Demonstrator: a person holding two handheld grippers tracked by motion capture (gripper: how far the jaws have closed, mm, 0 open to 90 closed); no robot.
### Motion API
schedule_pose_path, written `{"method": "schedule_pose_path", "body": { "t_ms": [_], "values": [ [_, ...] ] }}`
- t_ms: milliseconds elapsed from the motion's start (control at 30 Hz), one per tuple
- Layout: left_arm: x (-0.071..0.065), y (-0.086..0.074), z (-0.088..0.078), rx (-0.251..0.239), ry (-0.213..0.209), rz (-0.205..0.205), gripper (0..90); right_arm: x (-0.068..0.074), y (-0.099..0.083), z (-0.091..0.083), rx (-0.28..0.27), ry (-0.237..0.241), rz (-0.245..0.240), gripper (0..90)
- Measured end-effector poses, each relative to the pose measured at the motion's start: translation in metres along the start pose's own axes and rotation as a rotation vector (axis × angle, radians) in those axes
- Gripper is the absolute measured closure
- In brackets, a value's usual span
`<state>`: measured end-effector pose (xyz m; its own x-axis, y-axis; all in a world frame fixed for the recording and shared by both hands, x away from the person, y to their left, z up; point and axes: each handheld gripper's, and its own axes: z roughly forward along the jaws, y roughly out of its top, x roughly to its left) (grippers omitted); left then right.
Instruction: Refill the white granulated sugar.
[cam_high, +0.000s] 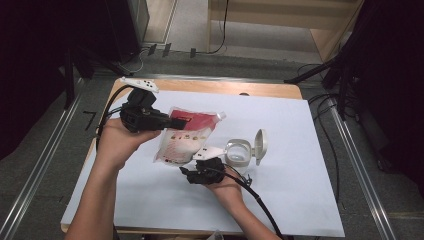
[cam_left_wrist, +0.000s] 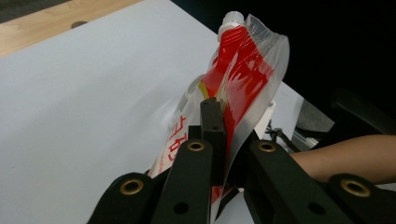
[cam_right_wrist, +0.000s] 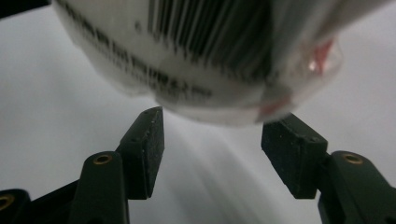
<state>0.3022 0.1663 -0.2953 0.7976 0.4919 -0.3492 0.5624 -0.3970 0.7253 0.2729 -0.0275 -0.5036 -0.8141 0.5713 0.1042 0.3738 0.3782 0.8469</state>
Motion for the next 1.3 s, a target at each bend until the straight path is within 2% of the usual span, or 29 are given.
{"method": "schedule_pose_path", "body": {
  "t_ms": [100, 133, 167, 200, 233, 300, 333, 467, 533, 600, 700, 733, 767, 800, 867, 900, 933, 967, 1033, 1100, 1167, 1233, 1300],
  "values": [
    [-0.001, 0.001, -0.001, 0.002, -0.001, -0.013, 90.0, 0.000, -0.001, 0.001, -0.019, -0.007, -0.002, 39.6],
    [-0.001, 0.000, -0.001, -0.006, -0.013, -0.032, 90.0, 0.001, -0.002, 0.002, -0.027, -0.028, -0.015, 40.4],
    [-0.001, 0.001, 0.000, -0.010, -0.021, -0.040, 90.0, 0.003, -0.004, 0.001, -0.061, -0.060, -0.037, 42.4],
    [-0.002, 0.001, 0.001, -0.008, -0.037, -0.046, 90.0, 0.004, -0.005, 0.000, -0.093, -0.070, -0.043, 44.7],
    [-0.003, 0.001, 0.001, -0.008, -0.036, -0.051, 90.0, 0.006, -0.006, -0.001, -0.129, -0.083, -0.049, 45.1],
    [-0.004, 0.002, 0.004, -0.004, -0.047, -0.055, 90.0, 0.009, -0.007, 0.001, -0.147, -0.100, -0.061, 45.1],
    [-0.004, 0.003, 0.005, 0.002, -0.044, -0.064, 90.0, 0.010, -0.008, 0.004, -0.167, -0.102, -0.045, 45.0],
    [-0.003, 0.003, 0.005, -0.008, -0.034, -0.074, 89.6, 0.011, -0.008, 0.005, -0.188, -0.122, -0.023, 47.2],
    [-0.002, 0.002, 0.005, -0.021, -0.028, -0.071, 89.2, 0.012, -0.008, 0.004, -0.192, -0.113, -0.013, 47.6],
    [-0.001, 0.002, 0.009, -0.003, 0.003, -0.045, 89.1, 0.019, -0.007, 0.002, -0.166, -0.081, -0.045, 47.2],
    [-0.001, 0.002, 0.013, -0.002, 0.018, -0.049, 88.4, 0.026, -0.006, 0.000, -0.131, -0.037, -0.086, 47.7],
    [0.000, 0.002, 0.015, -0.001, 0.019, -0.047, 88.1, 0.027, -0.006, -0.002, -0.122, -0.012, -0.110, 49.6],
    [0.001, 0.002, 0.021, -0.007, -0.008, -0.054, 87.5, 0.028, -0.004, -0.004, -0.104, 0.010, -0.126, 50.0],
    [0.001, 0.002, 0.024, -0.016, -0.017, -0.061, 86.9, 0.027, -0.004, -0.005, -0.098, 0.032, -0.128, 50.1],
    [0.002, 0.003, 0.027, -0.018, -0.010, -0.052, 86.5, 0.026, -0.003, -0.007, -0.094, 0.049, -0.117, 50.1],
    [0.001, 0.003, 0.034, 0.007, 0.027, -0.041, 85.7, 0.023, -0.002, -0.010, -0.090, 0.065, -0.086, 50.3],
    [0.002, 0.002, 0.036, 0.006, 0.025, -0.040, 84.8, 0.021, -0.001, -0.012, -0.091, 0.074, -0.064, 50.5],
    [0.003, 0.002, 0.038, 0.010, 0.000, -0.046, 84.3, 0.020, -0.001, -0.014, -0.085, 0.083, -0.050, 50.8],
    [0.002, 0.002, 0.040, 0.022, -0.009, -0.042, 84.1, 0.019, -0.001, -0.018, -0.089, 0.093, -0.047, 51.1],
    [0.003, 0.001, 0.044, 0.040, -0.003, -0.034, 83.7, 0.019, -0.001, -0.020, -0.092, 0.106, -0.036, 51.2],
    [0.004, 0.000, 0.049, 0.059, 0.021, -0.033, 86.0, 0.019, -0.001, -0.024, -0.090, 0.130, -0.018, 51.4],
    [0.003, -0.001, 0.053, 0.051, 0.031, -0.030, 90.0, 0.019, 0.000, -0.026, -0.076, 0.149, -0.010, 51.7],
    [0.001, 0.000, 0.057, 0.037, 0.029, -0.025, 90.0, 0.019, 0.000, -0.026, -0.076, 0.157, -0.003, 51.7]
  ]
}}
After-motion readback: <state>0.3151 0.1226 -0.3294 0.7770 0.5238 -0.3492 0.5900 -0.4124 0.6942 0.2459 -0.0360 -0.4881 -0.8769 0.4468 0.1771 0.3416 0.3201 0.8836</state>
